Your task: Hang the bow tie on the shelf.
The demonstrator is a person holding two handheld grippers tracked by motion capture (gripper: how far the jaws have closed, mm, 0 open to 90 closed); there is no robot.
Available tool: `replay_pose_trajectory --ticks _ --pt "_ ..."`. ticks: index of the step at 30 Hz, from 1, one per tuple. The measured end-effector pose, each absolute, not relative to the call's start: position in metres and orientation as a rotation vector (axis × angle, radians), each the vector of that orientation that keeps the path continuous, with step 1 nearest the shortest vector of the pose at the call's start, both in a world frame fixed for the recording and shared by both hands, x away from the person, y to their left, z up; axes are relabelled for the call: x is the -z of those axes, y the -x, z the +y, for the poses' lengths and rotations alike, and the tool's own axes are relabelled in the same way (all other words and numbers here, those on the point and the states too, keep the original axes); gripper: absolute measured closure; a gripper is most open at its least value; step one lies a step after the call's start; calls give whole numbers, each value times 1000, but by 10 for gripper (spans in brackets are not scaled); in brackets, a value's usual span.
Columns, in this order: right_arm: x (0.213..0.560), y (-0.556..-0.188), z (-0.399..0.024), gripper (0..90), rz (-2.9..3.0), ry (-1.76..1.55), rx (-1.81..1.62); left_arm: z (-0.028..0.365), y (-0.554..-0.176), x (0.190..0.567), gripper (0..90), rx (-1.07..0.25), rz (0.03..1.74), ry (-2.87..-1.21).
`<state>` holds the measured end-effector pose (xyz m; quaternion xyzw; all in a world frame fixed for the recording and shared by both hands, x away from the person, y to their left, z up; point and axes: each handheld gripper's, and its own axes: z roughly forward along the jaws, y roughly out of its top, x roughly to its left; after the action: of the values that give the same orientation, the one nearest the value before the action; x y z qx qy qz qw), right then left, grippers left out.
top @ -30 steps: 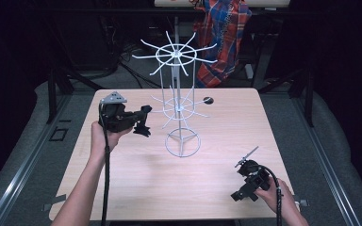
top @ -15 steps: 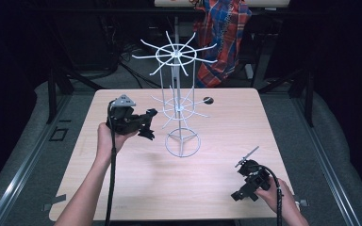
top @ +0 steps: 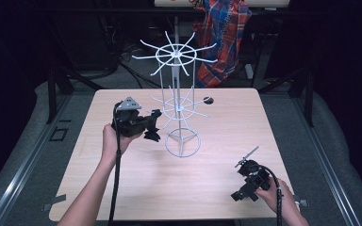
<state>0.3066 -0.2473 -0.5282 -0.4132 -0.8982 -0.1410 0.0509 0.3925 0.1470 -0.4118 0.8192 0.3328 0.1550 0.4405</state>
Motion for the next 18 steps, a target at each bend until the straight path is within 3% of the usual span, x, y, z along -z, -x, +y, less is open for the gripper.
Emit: replay_pose_trajectory --ticks 18 --pt "528 -306 -247 93 -2726 1260 440 134 -395 420 887 -386 802 -2063"
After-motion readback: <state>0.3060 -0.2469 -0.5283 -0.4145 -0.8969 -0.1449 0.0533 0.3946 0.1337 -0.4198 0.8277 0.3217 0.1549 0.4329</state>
